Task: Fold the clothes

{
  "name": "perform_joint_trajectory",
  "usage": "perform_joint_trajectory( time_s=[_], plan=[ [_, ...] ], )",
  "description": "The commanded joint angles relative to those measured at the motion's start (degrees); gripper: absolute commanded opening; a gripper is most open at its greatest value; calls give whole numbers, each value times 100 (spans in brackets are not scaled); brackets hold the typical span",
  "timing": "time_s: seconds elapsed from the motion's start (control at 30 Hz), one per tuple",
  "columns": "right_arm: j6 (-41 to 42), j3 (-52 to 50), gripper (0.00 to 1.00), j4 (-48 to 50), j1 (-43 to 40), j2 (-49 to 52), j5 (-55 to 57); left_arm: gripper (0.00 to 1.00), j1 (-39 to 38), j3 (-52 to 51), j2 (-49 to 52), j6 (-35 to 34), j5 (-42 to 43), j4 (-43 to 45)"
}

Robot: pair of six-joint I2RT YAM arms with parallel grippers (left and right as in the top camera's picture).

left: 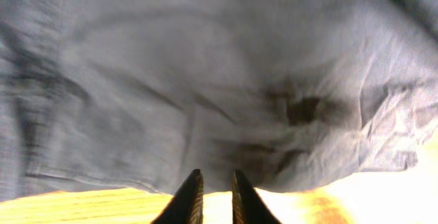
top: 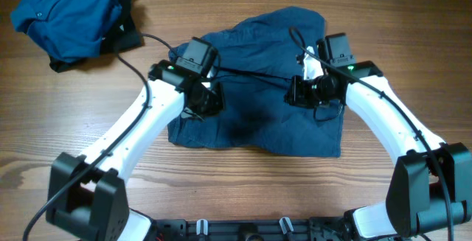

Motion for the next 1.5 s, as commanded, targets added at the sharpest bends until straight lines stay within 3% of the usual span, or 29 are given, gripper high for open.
perform_joint_trajectory(
  time_s=[0.0,0.23,0.43,1.2,1.47],
  plan=[
    [297,-271,4,192,17,72,98,4,-269,-94,389,-153,326,103],
    [442,-293,4,188,22,85,101,4,-568,-435,872,-363,1134,863],
    [461,-293,4,111,22,208,103,4,-857,-638,1104,-638,1163,1355],
    [940,-765,4,-24,26,686,699,4,-903,-1342,1132,-636,1051,1147],
    [1528,-765,4,-350,22,686,1873,4,-933,-1342,1130,-682,1054,778]
  ],
)
